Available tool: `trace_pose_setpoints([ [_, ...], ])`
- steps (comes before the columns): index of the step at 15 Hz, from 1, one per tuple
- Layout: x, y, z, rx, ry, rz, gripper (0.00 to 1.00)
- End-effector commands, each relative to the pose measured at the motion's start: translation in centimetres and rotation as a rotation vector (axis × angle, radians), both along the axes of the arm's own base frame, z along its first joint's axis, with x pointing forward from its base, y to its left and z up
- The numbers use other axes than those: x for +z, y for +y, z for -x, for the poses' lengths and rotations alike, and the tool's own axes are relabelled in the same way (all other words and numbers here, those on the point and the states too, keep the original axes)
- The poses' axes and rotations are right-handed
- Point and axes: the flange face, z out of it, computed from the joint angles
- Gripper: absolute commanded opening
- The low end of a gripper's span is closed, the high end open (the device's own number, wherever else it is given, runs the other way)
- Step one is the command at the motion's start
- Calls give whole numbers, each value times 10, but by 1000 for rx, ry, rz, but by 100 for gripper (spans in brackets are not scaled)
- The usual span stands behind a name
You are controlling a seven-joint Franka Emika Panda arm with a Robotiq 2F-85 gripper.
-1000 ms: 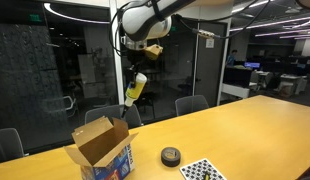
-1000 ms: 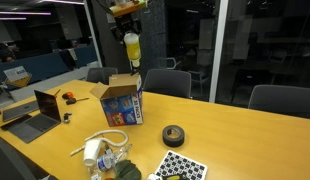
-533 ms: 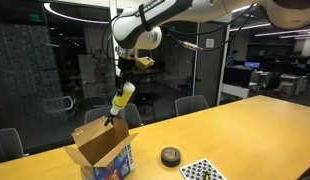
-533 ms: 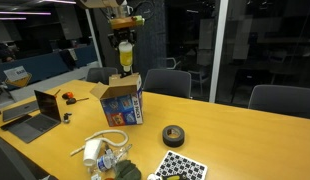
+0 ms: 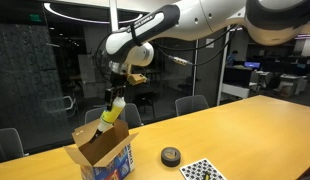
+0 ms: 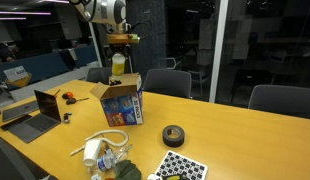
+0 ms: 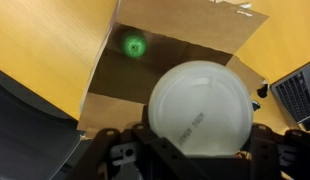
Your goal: Put the bottle in the box
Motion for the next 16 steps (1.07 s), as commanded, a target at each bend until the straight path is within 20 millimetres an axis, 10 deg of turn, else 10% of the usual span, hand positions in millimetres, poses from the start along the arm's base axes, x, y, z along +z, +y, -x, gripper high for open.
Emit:
trace_pose_setpoints([
  [1, -5, 9, -9, 6, 4, -55, 83],
  [3, -13, 10, -10, 8, 17, -51, 100],
  [16, 20, -14, -7, -43, 28, 99, 100],
])
